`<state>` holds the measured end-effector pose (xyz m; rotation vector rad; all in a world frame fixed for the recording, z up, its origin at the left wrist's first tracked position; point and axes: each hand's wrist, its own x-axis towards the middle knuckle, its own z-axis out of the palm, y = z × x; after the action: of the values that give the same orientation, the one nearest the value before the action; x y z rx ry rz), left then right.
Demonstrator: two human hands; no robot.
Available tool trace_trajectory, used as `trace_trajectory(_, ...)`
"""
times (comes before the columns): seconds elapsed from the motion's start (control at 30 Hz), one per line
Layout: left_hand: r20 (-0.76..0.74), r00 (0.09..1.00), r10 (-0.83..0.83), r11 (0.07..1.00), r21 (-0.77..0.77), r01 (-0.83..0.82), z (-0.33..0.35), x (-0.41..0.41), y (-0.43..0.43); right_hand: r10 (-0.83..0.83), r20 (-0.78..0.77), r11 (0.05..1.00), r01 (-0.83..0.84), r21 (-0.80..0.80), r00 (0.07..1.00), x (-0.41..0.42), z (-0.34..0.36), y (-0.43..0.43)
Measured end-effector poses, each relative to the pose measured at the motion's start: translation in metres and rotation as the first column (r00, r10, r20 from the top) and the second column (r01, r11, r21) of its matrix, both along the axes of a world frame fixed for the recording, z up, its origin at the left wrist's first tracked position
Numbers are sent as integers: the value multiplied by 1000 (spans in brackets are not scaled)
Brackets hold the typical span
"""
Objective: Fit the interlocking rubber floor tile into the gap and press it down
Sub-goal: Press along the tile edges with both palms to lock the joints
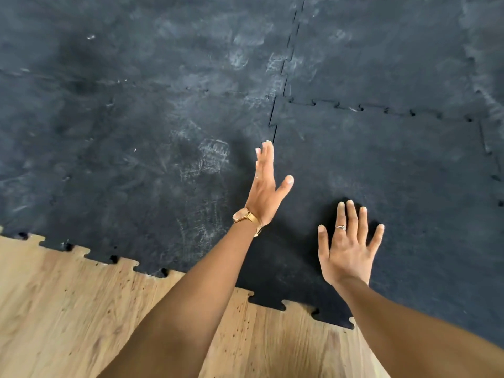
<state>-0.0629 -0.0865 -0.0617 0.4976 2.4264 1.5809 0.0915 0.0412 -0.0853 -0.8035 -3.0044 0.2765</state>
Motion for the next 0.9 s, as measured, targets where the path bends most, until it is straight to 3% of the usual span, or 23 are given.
trace_trajectory(0.07, 203, 972, 117, 939, 296, -175, 27, -3, 3, 4, 2, 1000, -4, 2, 1000, -2, 0, 1)
trace_trajectory(0.13, 171, 977, 124, 892, 413, -186, 49, 3, 5, 10, 13, 1000, -10, -5, 1000, -2, 1, 0)
trace_trajectory(0.17, 41, 994, 105, 934, 340, -113, 47, 9, 3, 12, 10, 1000, -12, -4, 1000, -1, 1, 0)
trace_trajectory(0.2, -151, 986, 64, 991, 122, -46, 36, 19, 1, 10, 4, 1000, -10, 0, 1000, 0, 1, 0)
trace_trajectory(0.23, -325, 945, -42, 978, -208, -28, 17, 30, -3, 8, 4, 1000, -8, -1, 1000, 1, 1, 1)
trace_trajectory(0.27, -406, 894, -192, 848, -527, -57, -5, 36, -9, 10, 7, 1000, -10, -3, 1000, 1, 0, 1)
trace_trajectory(0.3, -394, 868, -303, 696, -714, -81, -20, 39, -12, 13, 8, 1000, -13, 1, 1000, 1, 0, 0)
trace_trajectory(0.33, -347, 869, -352, 620, -782, -62, -28, 40, -12, 11, 11, 1000, -12, 9, 1000, 1, 0, 0)
trace_trajectory(0.37, -309, 876, -370, 621, -783, -14, -27, 39, -11, 11, 20, 1000, -11, 14, 1000, 1, 1, 1)
trace_trajectory(0.43, -284, 880, -381, 678, -732, 58, -18, 33, -12, 9, 36, 1000, -9, 8, 999, 1, 1, 2)
trace_trajectory(0.5, -228, 927, -298, 806, -581, 116, -12, 32, -15, 8, 42, 1000, -9, 17, 999, 0, 2, -1)
trace_trajectory(0.53, -157, 960, -230, 881, -453, 137, -8, 31, -16, 7, 50, 1000, -8, 14, 999, -1, 3, -1)
trace_trajectory(0.6, 171, 982, -78, 992, -84, 94, 13, 30, -17, 4, 54, 1000, -5, 14, 999, -2, 2, -1)
trace_trajectory(0.63, 328, 944, -40, 992, 128, -2, 27, 27, -20, 11, 44, 1000, -12, 26, 999, -3, 2, -1)
trace_trajectory(0.67, 392, 920, -18, 960, 263, -93, 41, 26, -25, 15, 43, 999, -16, 32, 999, -3, 1, -2)
trace_trajectory(0.7, 339, 941, 21, 940, 314, -135, 53, 27, -32, 15, 48, 999, -17, 32, 999, -3, 1, -2)
trace_trajectory(0.73, 187, 979, 75, 948, 290, -128, 60, 33, -38, 15, 51, 999, -17, 32, 999, -3, 1, -2)
trace_trajectory(0.77, -14, 995, 98, 974, 206, -93, 56, 43, -44, 14, 53, 999, -16, 36, 998, -2, -1, -2)
trace_trajectory(0.83, -341, 939, -45, 981, -192, -23, 31, 69, -50, 6, 59, 999, -8, 45, 998, -2, -3, -3)
trace_trajectory(0.9, -388, 845, -369, 750, -662, 24, -5, 89, -52, -9, 77, 999, 7, 33, 997, -3, -2, -7)
